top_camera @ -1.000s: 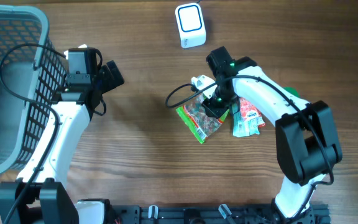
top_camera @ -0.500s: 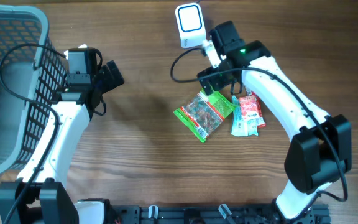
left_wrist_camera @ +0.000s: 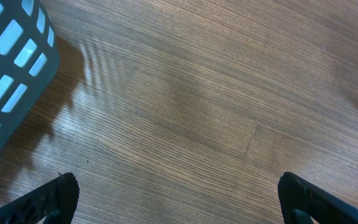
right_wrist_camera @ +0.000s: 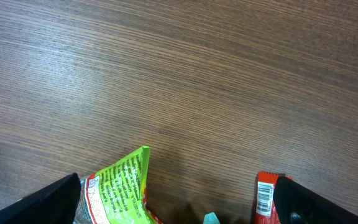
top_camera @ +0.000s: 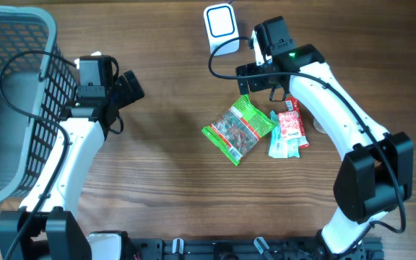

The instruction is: Scan the item barcode

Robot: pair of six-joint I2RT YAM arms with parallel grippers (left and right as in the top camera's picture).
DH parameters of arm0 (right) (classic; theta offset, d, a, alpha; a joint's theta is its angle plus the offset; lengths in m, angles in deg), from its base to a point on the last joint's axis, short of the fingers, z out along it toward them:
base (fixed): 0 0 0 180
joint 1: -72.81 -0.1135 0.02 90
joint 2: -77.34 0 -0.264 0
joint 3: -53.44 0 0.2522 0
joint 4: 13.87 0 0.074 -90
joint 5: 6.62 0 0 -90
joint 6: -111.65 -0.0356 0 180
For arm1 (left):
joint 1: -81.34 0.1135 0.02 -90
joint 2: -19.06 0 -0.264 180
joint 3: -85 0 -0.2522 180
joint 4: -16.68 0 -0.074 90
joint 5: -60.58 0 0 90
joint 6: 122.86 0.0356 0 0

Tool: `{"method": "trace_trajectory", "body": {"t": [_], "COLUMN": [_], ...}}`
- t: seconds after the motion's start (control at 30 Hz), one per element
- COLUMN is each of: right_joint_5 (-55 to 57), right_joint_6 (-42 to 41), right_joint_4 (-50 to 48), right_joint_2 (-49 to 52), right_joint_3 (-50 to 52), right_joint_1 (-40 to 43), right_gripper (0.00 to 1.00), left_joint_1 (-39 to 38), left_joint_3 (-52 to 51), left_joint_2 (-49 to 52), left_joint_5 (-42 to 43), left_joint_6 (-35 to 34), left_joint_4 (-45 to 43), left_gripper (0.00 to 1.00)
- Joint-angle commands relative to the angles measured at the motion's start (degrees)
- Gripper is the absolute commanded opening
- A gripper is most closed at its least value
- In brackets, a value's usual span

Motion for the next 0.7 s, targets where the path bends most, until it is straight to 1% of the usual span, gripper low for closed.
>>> {"method": "trace_trajectory", "body": {"t": [0.0, 0.2, 0.33, 0.5, 0.63, 0.67], "right_joint_5": [0.9, 0.9, 0.9, 0.9, 0.9, 1.4], "right_joint_6": [-1.1, -1.1, -1.1, -1.1, -1.1, -1.0], "right_joint_4": [-0.3, -0.3, -0.3, -0.3, -0.3, -0.3], "right_joint_2": [-0.8, -0.2, -4.0, -15.7, -28.5, -33.4], "right_joint_3": [-0.4, -0.4, -0.4, -0.4, -0.4, -0.4], "right_joint_1": [-0.2, -0.2, -0.2, -0.2, -0.2, -0.2], "right_gripper": [0.99, 1.0, 1.0, 1.0, 1.0, 0.99], "left_joint_1": [0.2, 0.2, 0.2, 0.2, 0.2, 0.2], "left_joint_3": [-0.2, -0.2, -0.2, -0.2, -0.2, -0.2], "left_joint_2": [-0.5, -0.5, -0.5, -0.5, -0.5, -0.5], "left_joint_5": [-0.5, -0.5, -0.5, -0.5, -0.5, -0.5], "left_joint_6": [0.7, 0.7, 0.7, 0.7, 0.7, 0.7], "left_joint_4": [-0.1, -0.1, -0.1, -0.1, -0.1, -0.1], "left_gripper": [1.0, 1.0, 1.0, 1.0, 1.0, 1.0]}}
